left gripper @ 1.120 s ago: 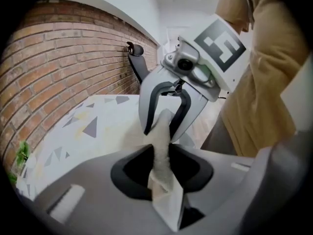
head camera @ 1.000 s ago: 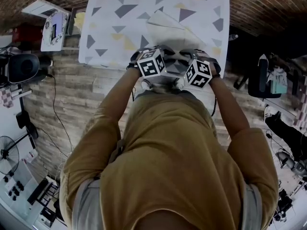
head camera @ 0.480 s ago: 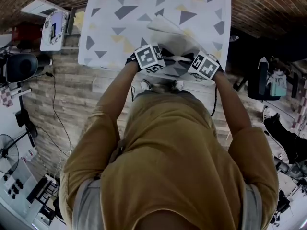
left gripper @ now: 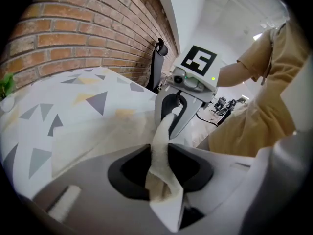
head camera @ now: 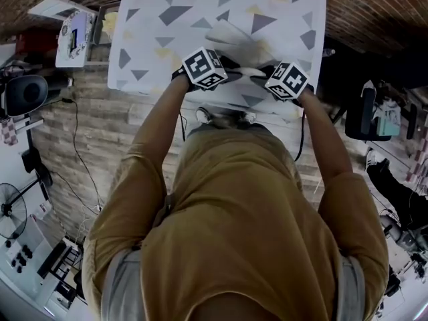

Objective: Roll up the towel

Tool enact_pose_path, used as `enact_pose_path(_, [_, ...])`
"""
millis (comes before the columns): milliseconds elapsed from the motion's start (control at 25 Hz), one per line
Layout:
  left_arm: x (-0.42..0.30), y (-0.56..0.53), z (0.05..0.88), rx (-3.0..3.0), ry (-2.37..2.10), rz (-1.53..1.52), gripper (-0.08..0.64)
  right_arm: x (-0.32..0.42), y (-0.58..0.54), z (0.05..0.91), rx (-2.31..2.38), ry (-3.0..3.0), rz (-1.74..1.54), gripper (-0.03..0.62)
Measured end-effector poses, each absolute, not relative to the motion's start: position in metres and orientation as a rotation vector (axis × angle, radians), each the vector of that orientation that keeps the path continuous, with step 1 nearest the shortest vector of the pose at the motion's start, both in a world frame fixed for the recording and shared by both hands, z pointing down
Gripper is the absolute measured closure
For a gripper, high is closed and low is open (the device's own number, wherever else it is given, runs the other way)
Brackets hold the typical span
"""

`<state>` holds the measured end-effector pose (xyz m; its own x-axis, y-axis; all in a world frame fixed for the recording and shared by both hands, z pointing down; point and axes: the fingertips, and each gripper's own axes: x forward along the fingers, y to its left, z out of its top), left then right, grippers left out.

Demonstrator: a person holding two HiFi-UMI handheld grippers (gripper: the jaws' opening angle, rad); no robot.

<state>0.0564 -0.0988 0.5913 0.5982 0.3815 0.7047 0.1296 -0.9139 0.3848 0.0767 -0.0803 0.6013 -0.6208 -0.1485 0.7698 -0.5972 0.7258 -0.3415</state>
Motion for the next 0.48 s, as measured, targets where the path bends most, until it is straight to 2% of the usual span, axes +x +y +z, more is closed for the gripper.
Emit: enact_pose_path(480, [0.07,-0.104,0.602,2.542,0.455,1.241,0.407,0.085,-0.072,0.611,0.681,-2.141,0.988,0.535])
